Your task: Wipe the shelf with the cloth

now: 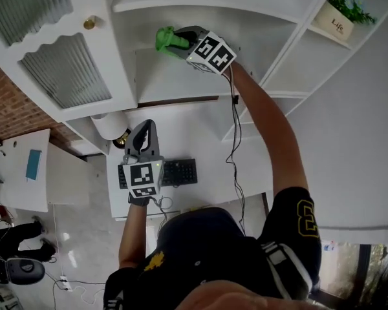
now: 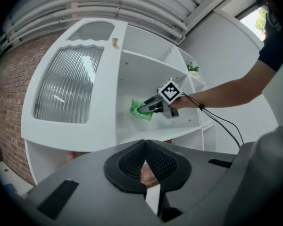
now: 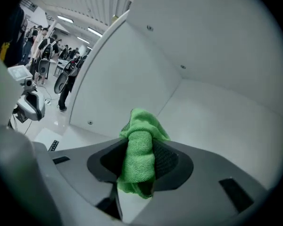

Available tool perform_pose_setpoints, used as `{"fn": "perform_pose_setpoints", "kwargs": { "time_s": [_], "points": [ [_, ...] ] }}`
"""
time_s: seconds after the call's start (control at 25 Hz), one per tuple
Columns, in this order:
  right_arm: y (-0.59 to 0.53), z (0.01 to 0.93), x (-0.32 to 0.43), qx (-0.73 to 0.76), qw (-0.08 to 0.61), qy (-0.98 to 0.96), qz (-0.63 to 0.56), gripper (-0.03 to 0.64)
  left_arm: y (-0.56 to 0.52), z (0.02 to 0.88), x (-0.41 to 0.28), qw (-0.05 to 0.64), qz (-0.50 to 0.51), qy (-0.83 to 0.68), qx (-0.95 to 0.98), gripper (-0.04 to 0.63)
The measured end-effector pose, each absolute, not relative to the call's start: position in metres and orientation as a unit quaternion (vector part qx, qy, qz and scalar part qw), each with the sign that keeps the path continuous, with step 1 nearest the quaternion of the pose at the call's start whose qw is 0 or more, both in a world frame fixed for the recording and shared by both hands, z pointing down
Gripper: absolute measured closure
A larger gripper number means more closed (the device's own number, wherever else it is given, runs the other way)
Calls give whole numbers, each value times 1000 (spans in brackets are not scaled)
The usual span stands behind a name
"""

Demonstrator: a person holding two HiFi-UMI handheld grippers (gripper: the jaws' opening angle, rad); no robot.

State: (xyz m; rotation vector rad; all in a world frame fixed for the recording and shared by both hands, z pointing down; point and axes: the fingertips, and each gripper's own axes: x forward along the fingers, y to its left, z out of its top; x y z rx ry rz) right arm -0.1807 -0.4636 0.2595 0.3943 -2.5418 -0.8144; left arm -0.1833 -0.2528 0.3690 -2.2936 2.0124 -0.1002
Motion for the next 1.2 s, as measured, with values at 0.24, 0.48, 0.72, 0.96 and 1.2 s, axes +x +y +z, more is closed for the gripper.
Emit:
{"fn": "perform_pose_setpoints", "kwargs": {
  "time_s": [0.24,0.48,0.72,0.96,1.2],
  "points": [
    [-488,294,-255,107,274,-901,-319,469,-259,370,-187,48,-50,666,-742,577],
    [-508,325,-290,99,338,-867,-354,469,-258,385,-203,33,-51,679,-732,577],
    [-515,343,-303,111,364,-858,-347,469,-260,395,-206,19,-45,685,-727,577],
    [-528,340,-299,152,349,-875,-298,480,-264,389,-192,31,-38,667,-743,577],
    [-528,346,-287,168,360,-881,-256,482,-261,386,-193,35,-37,669,-741,577]
  ]
}}
